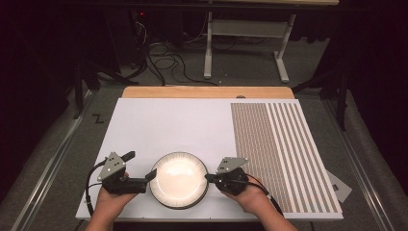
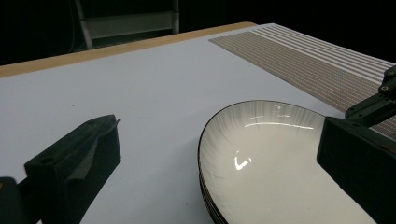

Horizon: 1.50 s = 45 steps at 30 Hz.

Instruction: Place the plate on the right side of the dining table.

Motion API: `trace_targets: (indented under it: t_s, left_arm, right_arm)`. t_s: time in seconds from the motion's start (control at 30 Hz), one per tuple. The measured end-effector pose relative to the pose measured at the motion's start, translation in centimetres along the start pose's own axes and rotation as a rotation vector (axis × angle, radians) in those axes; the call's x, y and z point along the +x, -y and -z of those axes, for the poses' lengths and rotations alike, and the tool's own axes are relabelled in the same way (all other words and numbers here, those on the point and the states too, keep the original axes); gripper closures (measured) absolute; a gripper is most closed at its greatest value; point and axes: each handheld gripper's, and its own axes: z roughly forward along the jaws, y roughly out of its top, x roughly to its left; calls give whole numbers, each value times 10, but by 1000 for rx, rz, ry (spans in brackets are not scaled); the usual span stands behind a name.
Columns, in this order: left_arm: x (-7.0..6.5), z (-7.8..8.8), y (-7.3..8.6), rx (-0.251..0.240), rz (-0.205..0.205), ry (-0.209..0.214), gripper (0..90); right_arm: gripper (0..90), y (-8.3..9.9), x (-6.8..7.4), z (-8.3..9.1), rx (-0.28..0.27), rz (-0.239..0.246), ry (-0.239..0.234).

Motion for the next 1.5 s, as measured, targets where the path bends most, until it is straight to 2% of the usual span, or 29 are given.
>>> trace_targets:
  t_s: [0.5, 0.53, 0.57, 0.6, 0.63, 0.67, 0.7, 0.73, 0.77, 0.8, 0.97, 1.23, 1.5]
  left_arm:
    - [1, 1, 0, -4, 5, -3, 4]
    - [-4, -3, 1, -59, 82, 3, 4]
    - [2, 1, 0, -5, 9, -2, 4]
    - [-3, -2, 1, -60, 84, 3, 4]
    - [-3, -2, 1, -60, 84, 3, 4]
    - [-4, -3, 1, -67, 106, 7, 4]
    - [3, 2, 1, -6, 15, -3, 4]
    - [-2, -1, 2, -47, 90, 9, 4]
    - [-2, -1, 2, -47, 90, 9, 4]
    - [4, 2, 1, -6, 16, -3, 4]
    - [3, 1, 2, -4, 21, -3, 5]
    - [5, 2, 2, -4, 31, -8, 5]
    - [5, 2, 2, -1, 32, -6, 6]
  right_arm:
    - [900, -2, 3, -6, 7, -7, -2]
    - [900, -2, 3, -7, 7, -2, -2]
    - [900, -3, 3, -6, 12, -1, -1]
    - [900, -3, 4, -6, 14, -1, -1]
    - [900, -3, 4, -6, 14, -1, -1]
    - [900, -3, 4, -7, 10, -3, -8]
    - [900, -3, 4, -7, 13, -7, -11]
    - [900, -3, 5, -7, 13, -6, -14]
    - [900, -3, 6, -8, 14, -3, -18]
    - [900, -3, 7, -9, 14, 8, -20]
    - [900, -4, 14, -12, 30, 24, -34]
    - [900, -4, 16, -14, 38, 54, -48]
    - [900, -4, 18, -14, 36, 52, -45]
